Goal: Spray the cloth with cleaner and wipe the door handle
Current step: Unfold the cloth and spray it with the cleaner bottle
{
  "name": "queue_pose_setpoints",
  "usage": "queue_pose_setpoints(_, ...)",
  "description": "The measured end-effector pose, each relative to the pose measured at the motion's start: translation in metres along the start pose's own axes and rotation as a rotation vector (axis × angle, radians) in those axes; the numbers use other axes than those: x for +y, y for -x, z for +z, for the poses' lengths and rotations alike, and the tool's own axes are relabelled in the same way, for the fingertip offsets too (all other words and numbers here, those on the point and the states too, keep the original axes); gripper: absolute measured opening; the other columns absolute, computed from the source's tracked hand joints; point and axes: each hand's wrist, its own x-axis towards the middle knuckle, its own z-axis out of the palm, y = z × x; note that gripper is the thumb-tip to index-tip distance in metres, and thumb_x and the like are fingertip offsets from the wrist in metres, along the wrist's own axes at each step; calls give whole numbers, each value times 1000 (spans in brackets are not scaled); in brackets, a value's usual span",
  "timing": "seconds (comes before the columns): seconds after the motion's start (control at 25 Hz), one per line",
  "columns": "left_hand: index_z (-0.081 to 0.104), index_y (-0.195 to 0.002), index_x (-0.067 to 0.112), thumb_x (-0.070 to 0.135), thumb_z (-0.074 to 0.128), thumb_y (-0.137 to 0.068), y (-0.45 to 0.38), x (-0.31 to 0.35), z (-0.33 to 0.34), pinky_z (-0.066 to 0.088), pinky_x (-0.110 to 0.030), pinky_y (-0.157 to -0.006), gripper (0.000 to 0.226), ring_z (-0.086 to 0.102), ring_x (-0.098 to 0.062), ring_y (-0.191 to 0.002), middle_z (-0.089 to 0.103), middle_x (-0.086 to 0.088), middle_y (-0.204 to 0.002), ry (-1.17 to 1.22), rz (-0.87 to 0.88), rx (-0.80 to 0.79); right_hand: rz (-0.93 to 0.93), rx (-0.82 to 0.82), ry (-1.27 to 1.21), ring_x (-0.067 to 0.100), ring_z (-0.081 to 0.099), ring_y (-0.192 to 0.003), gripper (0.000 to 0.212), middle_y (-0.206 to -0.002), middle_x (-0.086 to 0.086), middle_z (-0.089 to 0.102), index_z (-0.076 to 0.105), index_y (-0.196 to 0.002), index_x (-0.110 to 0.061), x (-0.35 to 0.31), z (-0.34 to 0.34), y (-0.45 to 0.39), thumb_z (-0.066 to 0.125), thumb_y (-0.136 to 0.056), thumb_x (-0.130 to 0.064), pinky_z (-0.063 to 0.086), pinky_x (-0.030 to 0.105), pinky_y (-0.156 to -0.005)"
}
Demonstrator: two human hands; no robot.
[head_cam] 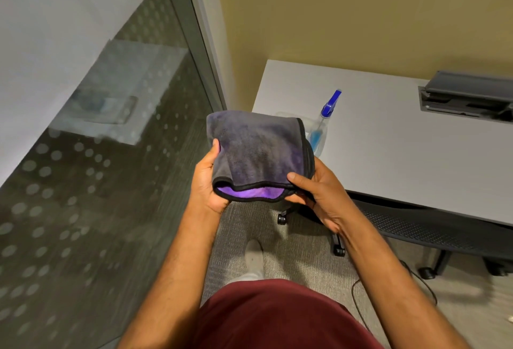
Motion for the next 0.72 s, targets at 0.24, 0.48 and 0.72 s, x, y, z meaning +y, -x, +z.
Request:
queue_pose_setpoints(0.24,69,-127,2,16,60,-100,-4,0,-10,66,-41,-81,32,78,-23,-97,79,-13,-110,-77,-11,132,-372,150,300,12,73,-111,39,-118,-7,77,73,-123,-36,-41,10,-3,76,-88,-17,59,23,-87)
queue_pose_setpoints(0.48,24,-163,39,34,76,-97,3,0,1,30,-30,-124,85,27,-6,-154,27,18,-167,-1026,268,72,-434,36,818,-7,62,-114,41,-116,-29,69,69,-121,-47,-63,23,-3,68,-90,-20,50,23,-100)
queue_pose_setpoints(0.72,62,-132,54,52,80,-82,8,13,40,47,-29,-112,53,56,3,-132,64,25,-138,-1497,431,-316,-383,-33,756,10,70,-115,26,-115,-11,75,63,-115,-37,-74,20,-9,74,-92,-32,54,45,-105)
